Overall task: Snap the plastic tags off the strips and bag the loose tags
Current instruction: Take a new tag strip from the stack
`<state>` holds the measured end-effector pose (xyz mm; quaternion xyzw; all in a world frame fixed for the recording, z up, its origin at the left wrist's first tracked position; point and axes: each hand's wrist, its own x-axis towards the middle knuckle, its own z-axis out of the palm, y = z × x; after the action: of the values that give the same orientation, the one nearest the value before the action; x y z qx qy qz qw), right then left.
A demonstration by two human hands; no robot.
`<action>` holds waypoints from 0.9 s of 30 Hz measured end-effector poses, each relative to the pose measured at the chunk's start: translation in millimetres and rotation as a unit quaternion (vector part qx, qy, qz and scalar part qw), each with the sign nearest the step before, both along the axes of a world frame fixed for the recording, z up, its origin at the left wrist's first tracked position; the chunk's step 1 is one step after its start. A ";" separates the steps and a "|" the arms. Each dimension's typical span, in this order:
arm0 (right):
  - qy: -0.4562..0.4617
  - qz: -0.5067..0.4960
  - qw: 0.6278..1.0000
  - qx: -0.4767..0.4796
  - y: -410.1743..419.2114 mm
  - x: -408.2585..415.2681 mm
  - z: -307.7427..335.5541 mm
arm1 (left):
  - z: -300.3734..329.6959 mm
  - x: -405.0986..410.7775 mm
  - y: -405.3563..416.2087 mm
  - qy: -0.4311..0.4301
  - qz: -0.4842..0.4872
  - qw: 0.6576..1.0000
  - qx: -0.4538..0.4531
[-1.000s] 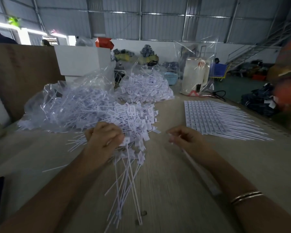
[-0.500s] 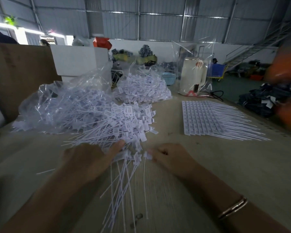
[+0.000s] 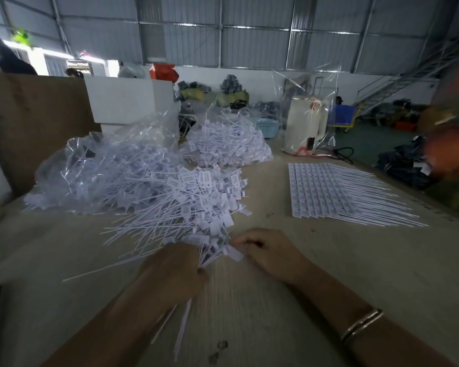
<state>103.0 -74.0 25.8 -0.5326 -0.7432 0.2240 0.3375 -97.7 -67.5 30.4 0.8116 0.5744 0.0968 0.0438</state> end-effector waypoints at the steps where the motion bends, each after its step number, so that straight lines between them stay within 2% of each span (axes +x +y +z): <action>1: 0.021 -0.027 0.999 0.011 1.2 5.7 1.6 | -0.7 1.1 -0.2 0.012 -0.003 1.000 0.005; 4: 0.052 -0.097 0.994 0.024 4.2 23.7 4.2 | 1.6 0.2 -3.4 0.043 -0.017 0.999 0.005; 6: 0.069 -0.124 0.989 0.031 6.8 32.5 3.8 | 7.2 -2.8 -1.6 0.027 -0.037 0.999 -0.007; 7: 0.076 -0.133 0.988 0.031 7.8 34.8 3.4 | 11.1 -5.0 0.5 0.009 -0.055 0.998 -0.011; 10: 0.097 -0.147 0.984 0.031 11.4 36.7 -0.1 | 31.5 -10.6 14.5 -0.126 -0.109 0.986 -0.019; 12: 0.084 -0.152 0.984 0.025 13.8 35.6 -2.0 | 52.1 -13.8 32.0 -0.195 -0.111 0.974 0.033; 14: 0.075 -0.146 0.986 0.024 16.6 34.4 -2.6 | 75.0 -17.4 59.0 -0.202 -0.098 0.966 0.125; 16: 0.084 -0.138 0.986 0.030 18.2 33.5 -3.5 | 95.4 -18.9 91.3 -0.183 -0.060 0.966 0.175; 18: 0.089 -0.134 0.986 0.031 19.5 33.1 -3.6 | 106.6 -18.0 122.9 -0.134 0.001 0.973 0.186; 20: 0.090 -0.127 0.987 0.028 21.0 33.0 -4.6 | 103.7 -14.9 146.0 -0.034 0.052 0.982 0.180; 22: 0.082 -0.120 0.989 0.029 22.3 33.0 -5.5 | 92.6 -10.9 159.3 0.088 0.075 0.983 0.139; 23: 0.082 -0.118 0.989 0.028 23.0 33.1 -6.0 | 85.9 -9.1 162.4 0.120 0.088 0.982 0.119; 25: 0.081 -0.116 0.990 0.027 24.5 33.3 -7.9 | 75.5 -4.9 162.4 0.111 0.127 0.978 0.121; 27: 0.070 -0.111 0.991 0.021 25.0 32.7 -9.1 | 73.5 1.3 151.0 0.059 0.144 0.967 0.203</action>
<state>135.7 -49.0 16.7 -0.5873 -0.6587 0.2066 0.4224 -96.4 83.5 103.9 0.7168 0.6547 0.1686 -0.1707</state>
